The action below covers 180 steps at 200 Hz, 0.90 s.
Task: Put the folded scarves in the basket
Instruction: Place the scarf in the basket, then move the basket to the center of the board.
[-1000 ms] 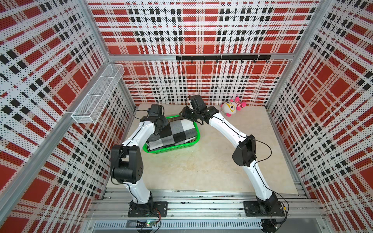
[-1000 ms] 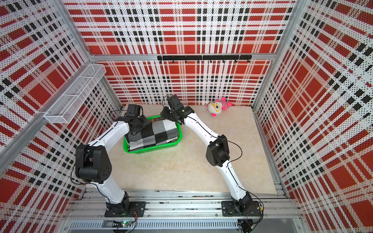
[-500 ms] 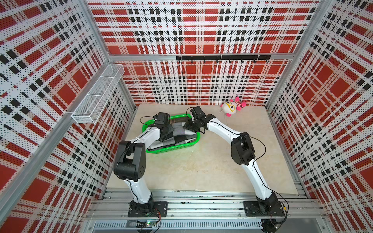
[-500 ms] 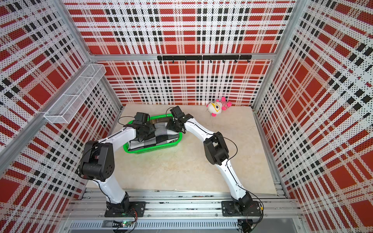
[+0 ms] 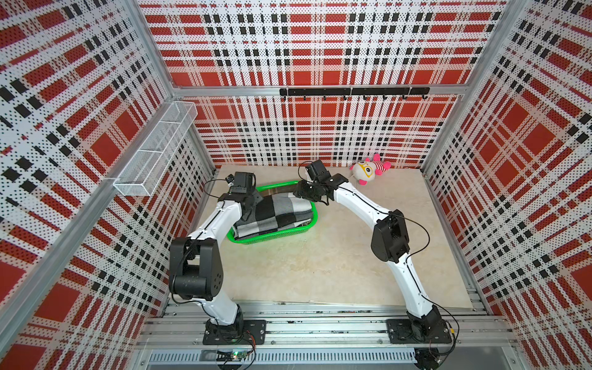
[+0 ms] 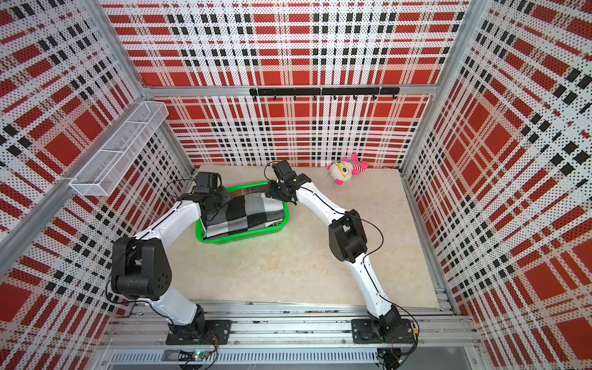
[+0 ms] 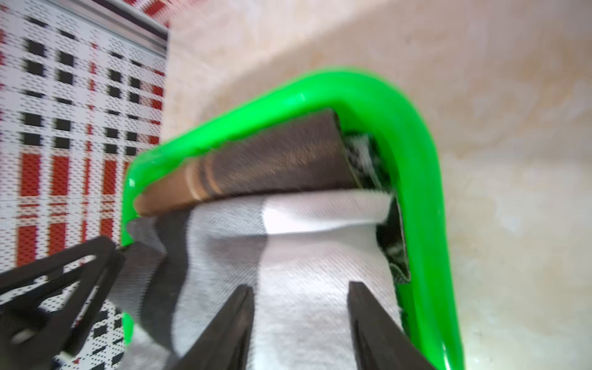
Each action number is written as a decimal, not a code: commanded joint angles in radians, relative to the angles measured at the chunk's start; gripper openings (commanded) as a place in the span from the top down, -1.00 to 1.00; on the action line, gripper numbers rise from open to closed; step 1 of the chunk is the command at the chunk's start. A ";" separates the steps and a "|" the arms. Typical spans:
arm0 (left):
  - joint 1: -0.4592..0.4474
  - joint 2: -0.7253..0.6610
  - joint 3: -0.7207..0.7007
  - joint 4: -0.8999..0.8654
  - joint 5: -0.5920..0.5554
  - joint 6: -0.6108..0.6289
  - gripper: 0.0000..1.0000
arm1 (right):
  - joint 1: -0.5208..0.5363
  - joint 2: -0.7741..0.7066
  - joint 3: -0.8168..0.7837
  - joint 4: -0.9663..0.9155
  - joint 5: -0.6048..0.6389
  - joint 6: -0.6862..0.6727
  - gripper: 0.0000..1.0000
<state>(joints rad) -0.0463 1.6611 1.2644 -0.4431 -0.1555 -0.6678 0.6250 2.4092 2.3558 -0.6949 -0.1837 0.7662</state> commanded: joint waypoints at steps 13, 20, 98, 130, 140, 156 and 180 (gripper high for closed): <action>0.069 0.068 0.054 -0.041 -0.011 0.114 -0.16 | -0.031 0.097 0.136 -0.035 0.019 -0.080 -0.12; 0.079 0.082 0.061 -0.041 -0.011 0.127 -0.19 | -0.036 0.109 0.137 -0.016 -0.013 -0.093 -0.13; 0.067 0.188 0.163 -0.042 -0.047 0.249 -0.24 | -0.022 0.130 0.086 0.066 -0.091 -0.187 -0.05; -0.010 0.203 0.219 -0.043 -0.139 0.349 -0.24 | -0.022 0.116 0.085 0.039 -0.067 -0.229 -0.08; -0.026 0.204 0.232 -0.062 -0.145 0.334 -0.25 | -0.022 0.103 0.069 0.041 -0.062 -0.247 -0.09; -0.009 0.209 0.242 -0.092 -0.050 0.236 -0.23 | -0.022 0.088 0.042 0.050 -0.054 -0.269 -0.13; 0.002 0.198 0.231 -0.133 0.015 0.136 -0.19 | -0.021 0.124 0.091 0.003 -0.032 -0.304 -0.15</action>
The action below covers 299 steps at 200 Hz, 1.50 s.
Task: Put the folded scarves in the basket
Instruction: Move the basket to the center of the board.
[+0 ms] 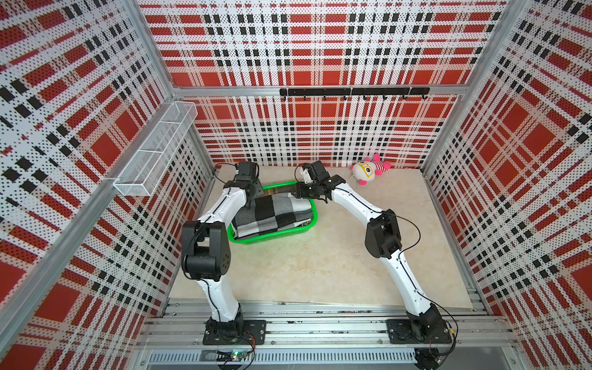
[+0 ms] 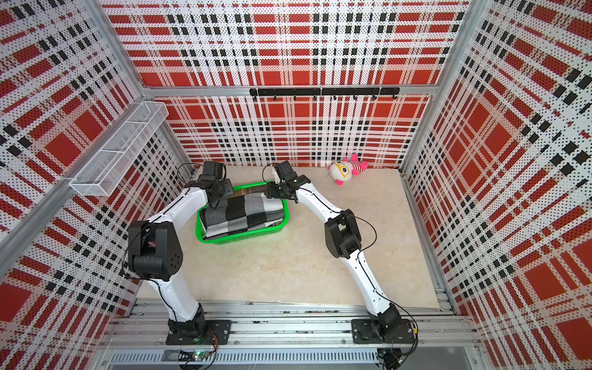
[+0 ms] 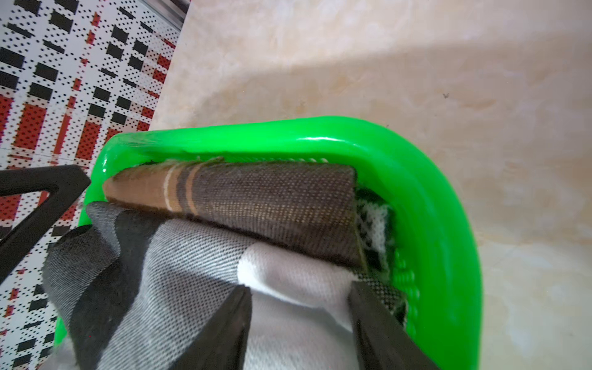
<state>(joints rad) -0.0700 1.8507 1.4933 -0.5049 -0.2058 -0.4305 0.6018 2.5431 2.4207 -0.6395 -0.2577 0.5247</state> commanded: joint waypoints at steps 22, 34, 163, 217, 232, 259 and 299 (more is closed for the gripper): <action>-0.027 -0.061 -0.051 -0.069 0.098 -0.145 -0.17 | 0.003 -0.040 -0.067 -0.047 0.071 -0.062 -0.12; -0.080 -0.104 -0.092 -0.066 0.087 -0.166 -0.17 | 0.004 -0.091 -0.171 0.002 0.082 -0.045 -0.12; -0.368 -0.525 -0.782 0.070 0.046 -0.548 -0.12 | 0.043 -0.549 -0.953 0.017 0.160 0.113 -0.15; -0.418 -0.629 -0.706 -0.019 0.037 -0.561 -0.17 | 0.114 -0.758 -1.105 0.013 0.202 0.164 -0.22; -0.398 -0.605 -0.612 -0.069 0.014 -0.530 -0.18 | 0.107 -0.734 -0.994 -0.052 0.254 0.133 -0.24; -0.307 -0.534 -0.476 -0.107 0.023 -0.460 -0.19 | 0.093 -0.677 -0.849 -0.116 0.292 0.104 -0.27; -0.212 -0.374 -0.332 -0.183 -0.024 -0.302 -0.21 | 0.079 -0.626 -0.784 -0.123 0.266 0.071 -0.27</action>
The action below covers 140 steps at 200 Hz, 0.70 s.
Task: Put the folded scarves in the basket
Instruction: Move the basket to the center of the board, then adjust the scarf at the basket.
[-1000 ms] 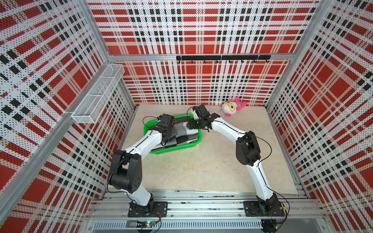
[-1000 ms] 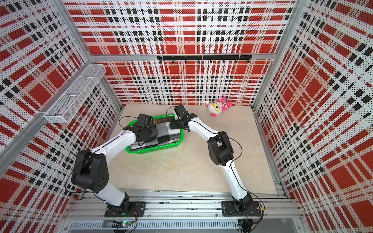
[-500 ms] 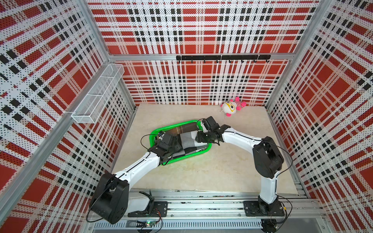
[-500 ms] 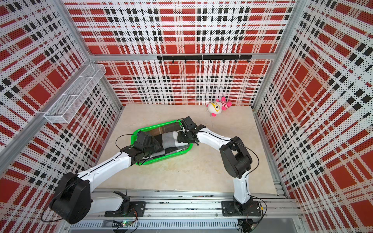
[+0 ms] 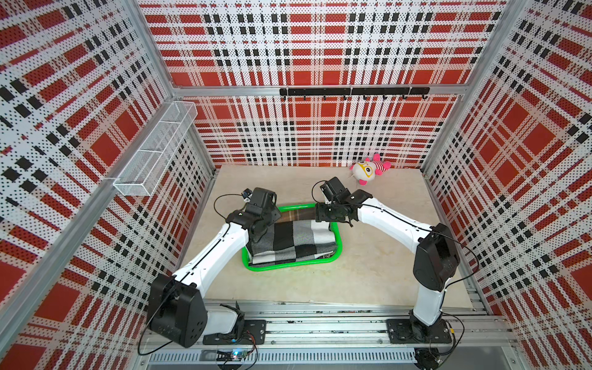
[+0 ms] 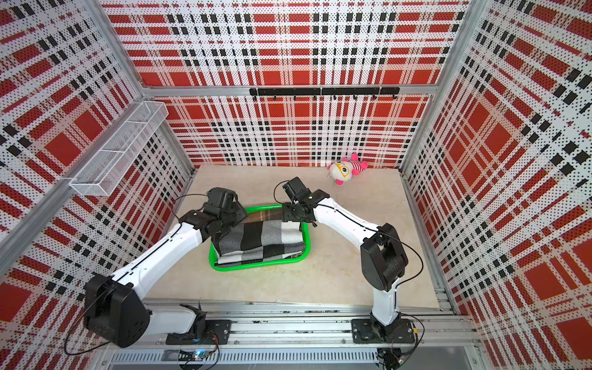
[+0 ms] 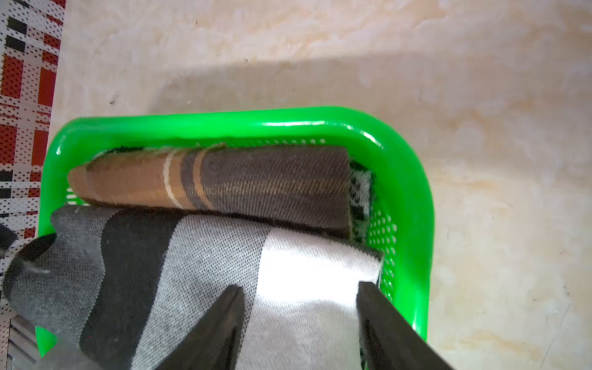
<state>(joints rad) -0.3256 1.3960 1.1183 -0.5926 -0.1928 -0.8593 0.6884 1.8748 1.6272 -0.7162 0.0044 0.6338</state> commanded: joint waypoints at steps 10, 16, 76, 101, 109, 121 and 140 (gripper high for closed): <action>0.056 0.109 0.049 -0.111 -0.024 0.147 -0.21 | -0.006 0.061 0.018 -0.043 -0.019 -0.050 -0.25; 0.062 0.117 0.049 -0.117 -0.019 0.150 -0.21 | -0.003 0.077 0.025 -0.043 -0.028 -0.061 -0.21; 0.056 0.168 -0.001 -0.084 -0.025 0.141 -0.24 | 0.022 0.164 0.040 -0.042 -0.044 -0.102 -0.17; 0.054 0.215 -0.012 -0.084 -0.054 0.143 -0.25 | 0.023 0.170 0.041 -0.042 -0.033 -0.104 -0.19; 0.052 0.224 -0.020 -0.082 -0.066 0.140 -0.25 | 0.023 0.174 0.037 -0.040 -0.032 -0.105 -0.19; 0.048 0.234 -0.030 -0.078 -0.101 0.137 -0.25 | 0.023 0.179 0.028 -0.035 -0.033 -0.103 -0.18; 0.045 0.242 -0.046 -0.060 -0.131 0.137 -0.25 | 0.023 0.173 0.008 -0.015 -0.030 -0.095 -0.12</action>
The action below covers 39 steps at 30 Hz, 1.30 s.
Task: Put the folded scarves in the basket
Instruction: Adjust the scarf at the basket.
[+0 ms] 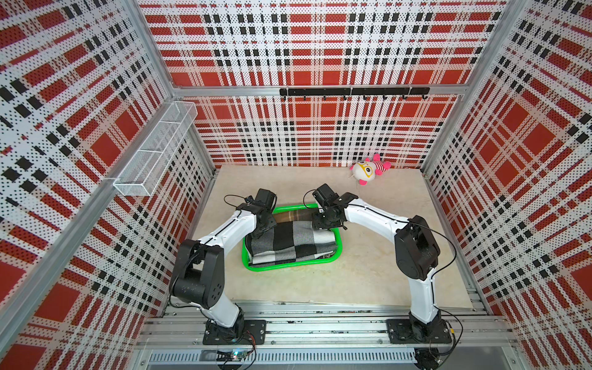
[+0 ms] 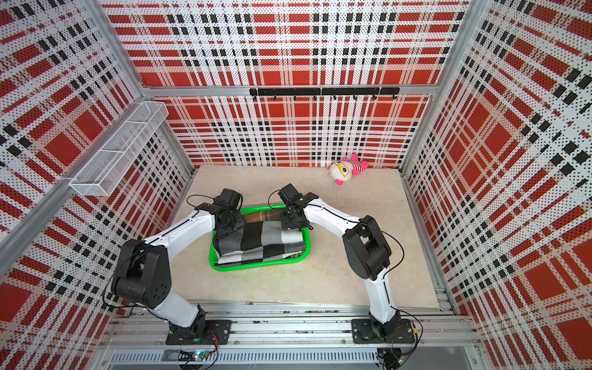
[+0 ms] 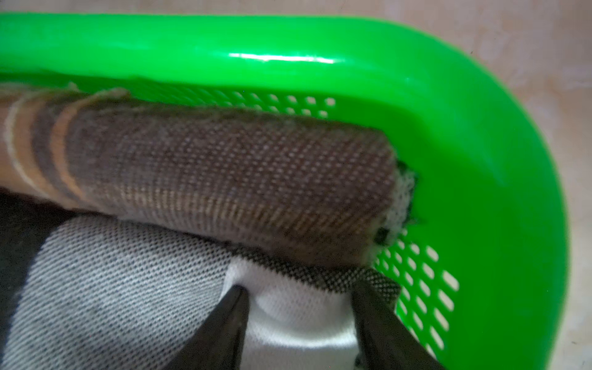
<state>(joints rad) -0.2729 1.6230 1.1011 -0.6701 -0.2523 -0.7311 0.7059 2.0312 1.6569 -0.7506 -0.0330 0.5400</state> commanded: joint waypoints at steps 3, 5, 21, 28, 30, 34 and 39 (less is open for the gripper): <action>-0.004 0.025 -0.042 0.034 -0.056 0.007 -0.24 | 0.006 0.018 -0.025 0.022 0.008 0.004 -0.03; -0.008 0.029 -0.047 0.039 -0.052 0.001 -0.22 | 0.006 0.022 -0.026 0.024 0.007 0.006 0.11; -0.048 -0.244 -0.079 -0.005 -0.038 -0.128 -0.16 | 0.020 -0.097 -0.083 0.034 0.054 0.082 0.99; -0.017 -0.230 -0.121 -0.019 -0.006 -0.098 -0.22 | 0.021 -0.106 -0.083 0.031 0.058 0.083 1.00; -0.010 -0.212 -0.128 -0.018 -0.015 -0.087 -0.23 | 0.020 -0.104 -0.083 0.031 0.058 0.085 1.00; 0.011 -0.204 -0.165 0.031 0.012 -0.072 -0.15 | 0.020 -0.102 -0.087 0.037 0.048 0.089 1.00; 0.003 -0.195 -0.220 0.099 0.104 -0.096 0.06 | 0.020 -0.110 -0.098 0.043 0.044 0.099 1.00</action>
<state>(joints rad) -0.2687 1.4132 0.9203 -0.6170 -0.2226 -0.8215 0.7193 1.9572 1.5738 -0.7036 0.0029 0.6254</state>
